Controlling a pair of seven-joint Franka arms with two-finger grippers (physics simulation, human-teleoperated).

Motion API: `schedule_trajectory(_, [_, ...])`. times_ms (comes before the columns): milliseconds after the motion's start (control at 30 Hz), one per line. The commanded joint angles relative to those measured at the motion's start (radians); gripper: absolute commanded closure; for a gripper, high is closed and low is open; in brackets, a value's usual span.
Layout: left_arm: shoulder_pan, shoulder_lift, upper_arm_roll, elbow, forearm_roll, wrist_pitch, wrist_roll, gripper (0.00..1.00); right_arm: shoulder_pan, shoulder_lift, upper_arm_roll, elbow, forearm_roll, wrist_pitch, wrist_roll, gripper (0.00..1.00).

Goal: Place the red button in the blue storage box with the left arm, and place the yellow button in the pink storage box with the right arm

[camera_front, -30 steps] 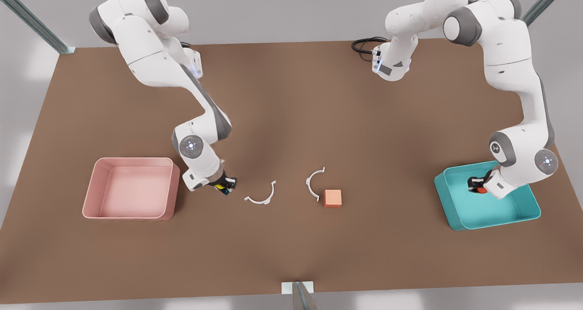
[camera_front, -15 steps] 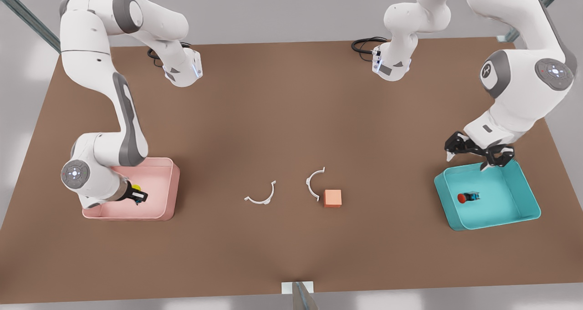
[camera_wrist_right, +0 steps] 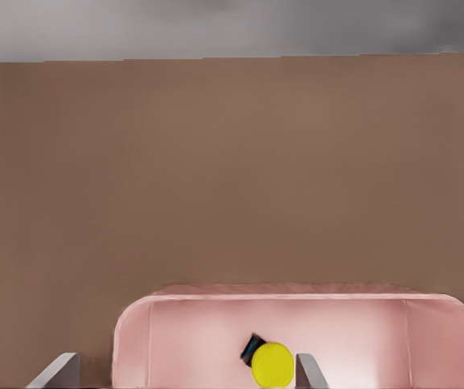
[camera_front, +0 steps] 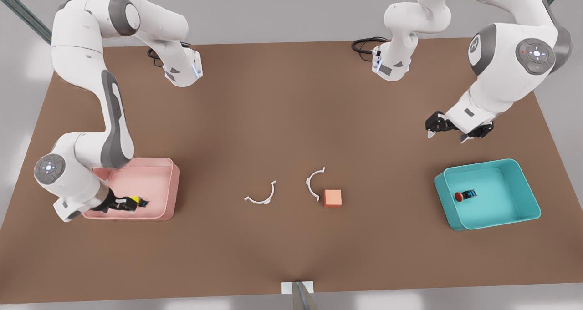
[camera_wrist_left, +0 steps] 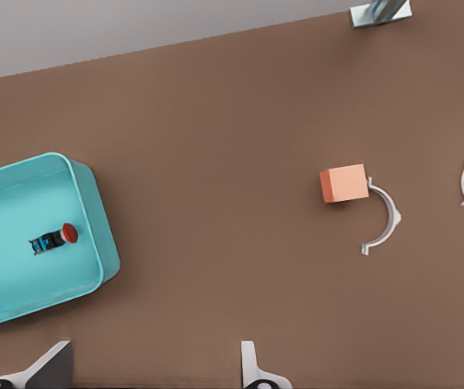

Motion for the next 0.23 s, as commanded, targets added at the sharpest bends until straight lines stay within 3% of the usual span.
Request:
schedule_trajectory(0, [-0.007,0.000,0.000,0.000,0.002,-0.023,-0.237,0.00,0.066,-0.059,0.011,0.182,-0.002,-0.413,-0.017,0.00])
schedule_trajectory(33, [-0.010,0.000,0.000,0.000,0.000,-0.023,-0.238,0.00,0.096,-0.101,0.013,0.245,0.001,-0.521,0.031,0.00])
schedule_trajectory(67, [-0.017,0.000,0.000,0.000,0.000,-0.023,-0.238,0.00,0.086,-0.225,0.005,0.106,0.006,-0.524,0.071,0.00])
schedule_trajectory(100, [-0.018,0.000,0.000,0.000,0.000,-0.023,-0.238,0.00,0.074,-0.242,0.003,0.037,0.009,-0.470,0.072,0.00])
schedule_trajectory(200, [-0.023,0.000,0.000,0.000,0.000,-0.023,-0.238,0.00,0.039,-0.207,-0.004,0.087,0.050,-0.481,0.057,0.00])
